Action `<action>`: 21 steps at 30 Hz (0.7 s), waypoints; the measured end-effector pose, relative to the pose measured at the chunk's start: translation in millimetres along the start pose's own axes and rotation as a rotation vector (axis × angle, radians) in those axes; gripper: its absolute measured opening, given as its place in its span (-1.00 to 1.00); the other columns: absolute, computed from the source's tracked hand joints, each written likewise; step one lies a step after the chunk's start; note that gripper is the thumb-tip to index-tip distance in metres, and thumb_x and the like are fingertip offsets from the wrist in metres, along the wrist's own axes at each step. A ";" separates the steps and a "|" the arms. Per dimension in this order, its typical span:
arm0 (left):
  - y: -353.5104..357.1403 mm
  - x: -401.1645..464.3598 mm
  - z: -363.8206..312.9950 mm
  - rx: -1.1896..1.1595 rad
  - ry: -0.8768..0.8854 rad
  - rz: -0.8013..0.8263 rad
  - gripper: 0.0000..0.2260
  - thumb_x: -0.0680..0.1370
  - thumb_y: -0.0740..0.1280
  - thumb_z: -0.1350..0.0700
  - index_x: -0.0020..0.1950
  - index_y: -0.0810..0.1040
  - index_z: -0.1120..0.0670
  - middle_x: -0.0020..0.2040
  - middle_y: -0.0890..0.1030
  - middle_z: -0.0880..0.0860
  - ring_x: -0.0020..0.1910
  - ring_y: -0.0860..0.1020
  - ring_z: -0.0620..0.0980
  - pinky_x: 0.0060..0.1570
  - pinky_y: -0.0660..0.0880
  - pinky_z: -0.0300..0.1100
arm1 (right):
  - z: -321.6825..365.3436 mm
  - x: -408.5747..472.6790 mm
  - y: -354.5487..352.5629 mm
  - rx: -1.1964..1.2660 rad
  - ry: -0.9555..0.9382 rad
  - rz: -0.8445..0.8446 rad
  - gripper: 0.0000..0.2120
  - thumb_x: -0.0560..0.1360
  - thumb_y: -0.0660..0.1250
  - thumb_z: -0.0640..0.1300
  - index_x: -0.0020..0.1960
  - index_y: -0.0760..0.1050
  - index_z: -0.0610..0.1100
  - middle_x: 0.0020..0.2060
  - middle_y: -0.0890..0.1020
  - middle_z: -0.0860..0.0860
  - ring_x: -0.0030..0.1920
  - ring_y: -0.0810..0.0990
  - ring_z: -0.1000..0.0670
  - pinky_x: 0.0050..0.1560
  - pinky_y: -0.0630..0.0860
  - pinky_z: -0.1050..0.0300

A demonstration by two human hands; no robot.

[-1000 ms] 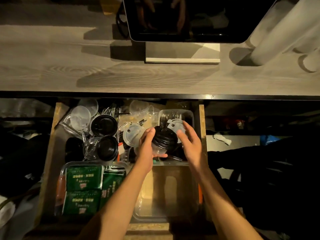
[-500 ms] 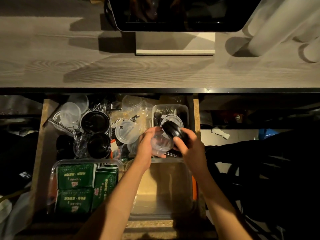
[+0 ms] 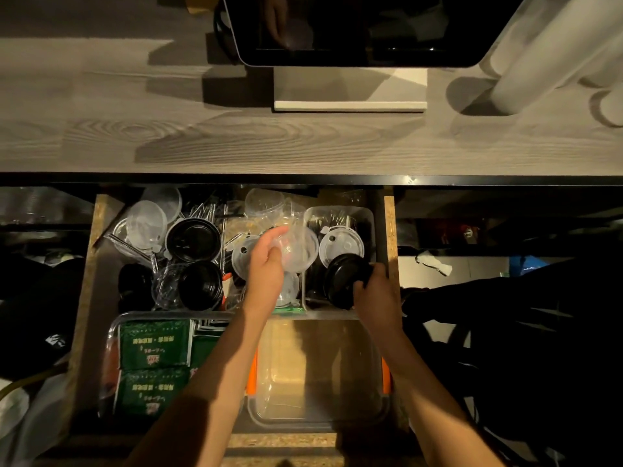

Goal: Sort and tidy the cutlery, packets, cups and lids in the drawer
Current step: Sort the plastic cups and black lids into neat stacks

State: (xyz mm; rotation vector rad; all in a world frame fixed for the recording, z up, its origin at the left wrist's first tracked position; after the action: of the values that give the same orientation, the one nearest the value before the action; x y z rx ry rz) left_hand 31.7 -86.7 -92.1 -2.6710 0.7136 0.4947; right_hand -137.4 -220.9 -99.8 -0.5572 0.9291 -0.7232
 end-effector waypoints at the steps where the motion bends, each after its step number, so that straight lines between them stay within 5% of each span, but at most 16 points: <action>1: 5.1 2.6 -4.4 0.010 0.007 0.002 -0.61 0.65 0.07 0.35 0.31 0.54 0.04 0.30 0.53 -0.06 0.11 0.50 -0.36 0.15 0.48 -0.36 | 1.8 1.2 5.9 -0.036 0.004 0.050 -0.72 0.60 0.18 -0.25 0.30 0.35 -0.24 0.02 0.60 -0.14 0.07 0.60 -0.18 -0.04 0.42 0.15; 3: 16.3 9.6 -8.4 0.048 0.020 0.013 -0.61 0.65 0.08 0.35 0.35 0.52 0.06 0.24 0.56 -0.09 -0.13 0.53 -0.43 -0.08 0.47 -0.49 | 2.8 6.4 19.2 -0.012 0.003 0.144 -0.73 0.61 0.15 -0.27 0.30 0.33 -0.24 0.06 0.62 -0.22 0.07 0.62 -0.21 -0.07 0.48 0.09; 4: 23.5 13.1 -10.0 0.065 0.031 0.028 -0.61 0.65 0.09 0.34 0.35 0.51 0.03 0.25 0.57 -0.07 -0.07 0.58 -0.31 -0.02 0.51 -0.40 | 2.1 10.1 24.0 0.005 -0.001 0.166 -0.75 0.62 0.13 -0.28 0.29 0.35 -0.24 0.07 0.62 -0.22 0.09 0.61 -0.21 -0.08 0.47 0.11; 6: 36.0 21.3 -10.4 0.100 0.056 0.072 -0.61 0.65 0.10 0.33 0.35 0.50 -0.02 0.29 0.56 -0.01 0.21 0.55 0.19 0.24 0.49 0.10 | 0.4 18.2 27.5 0.030 -0.003 0.170 -0.76 0.65 0.09 -0.26 0.27 0.42 -0.24 0.13 0.61 -0.20 0.18 0.58 -0.20 0.01 0.42 0.16; 7: 40.2 24.4 -10.3 0.121 0.072 0.089 -0.61 0.64 0.11 0.33 0.37 0.49 0.00 0.30 0.55 -0.03 0.26 0.50 0.27 0.31 0.42 0.22 | 0.1 21.0 27.6 0.042 -0.004 0.165 -0.75 0.65 0.09 -0.26 0.27 0.44 -0.24 0.17 0.60 -0.19 0.23 0.55 -0.19 0.08 0.41 0.15; 12: 44.0 26.5 -12.2 0.138 0.095 0.115 -0.63 0.64 0.15 0.31 0.40 0.46 0.05 0.36 0.47 -0.08 0.34 0.38 -0.18 0.47 0.29 -0.03 | -1.1 17.9 19.0 0.143 0.024 0.074 -0.63 0.57 0.14 -0.40 0.34 0.46 -0.24 0.26 0.56 -0.17 0.31 0.50 -0.14 0.28 0.36 0.18; 16: 37.3 13.0 -10.7 0.082 0.052 0.139 -0.68 0.67 0.17 0.20 0.39 0.47 -0.04 0.35 0.47 -0.13 0.33 0.44 -0.05 0.44 0.33 -0.01 | 5.3 0.3 2.7 0.221 -0.049 -0.139 -0.66 0.60 0.16 -0.30 0.34 0.48 -0.18 0.19 0.60 -0.13 0.22 0.57 -0.06 0.26 0.50 0.02; 19: 24.7 -1.7 -12.4 0.034 0.055 0.125 -0.70 0.69 0.14 0.17 0.38 0.47 -0.03 0.32 0.47 -0.17 0.33 0.42 -0.19 0.41 0.33 -0.13 | 27.6 -21.7 -1.1 0.336 -0.154 -0.219 -0.76 0.61 0.19 -0.16 0.25 0.48 -0.11 0.01 0.55 0.04 0.03 0.54 0.26 0.08 0.46 0.31; 21: 12.5 -10.5 -11.5 -0.050 0.040 0.132 -0.72 0.70 0.12 0.17 0.34 0.49 -0.04 0.29 0.50 -0.17 0.29 0.44 -0.28 0.39 0.34 -0.18 | 51.8 -34.8 4.8 0.372 -0.272 -0.189 -0.73 0.59 0.20 -0.13 0.24 0.50 -0.17 0.05 0.52 0.03 0.08 0.49 0.21 0.13 0.35 0.36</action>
State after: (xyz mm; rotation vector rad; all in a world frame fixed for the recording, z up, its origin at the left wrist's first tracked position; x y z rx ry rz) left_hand 19.3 -97.3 -80.5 -2.6989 0.9055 0.4996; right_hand -105.2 -185.1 -59.8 -0.4027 0.4765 -0.9396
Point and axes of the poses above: each hand's wrist, its own x-axis towards the middle knuckle, its own y-axis out of the palm, z = x × y, the point moved 7 cm from there along x, towards the middle knuckle
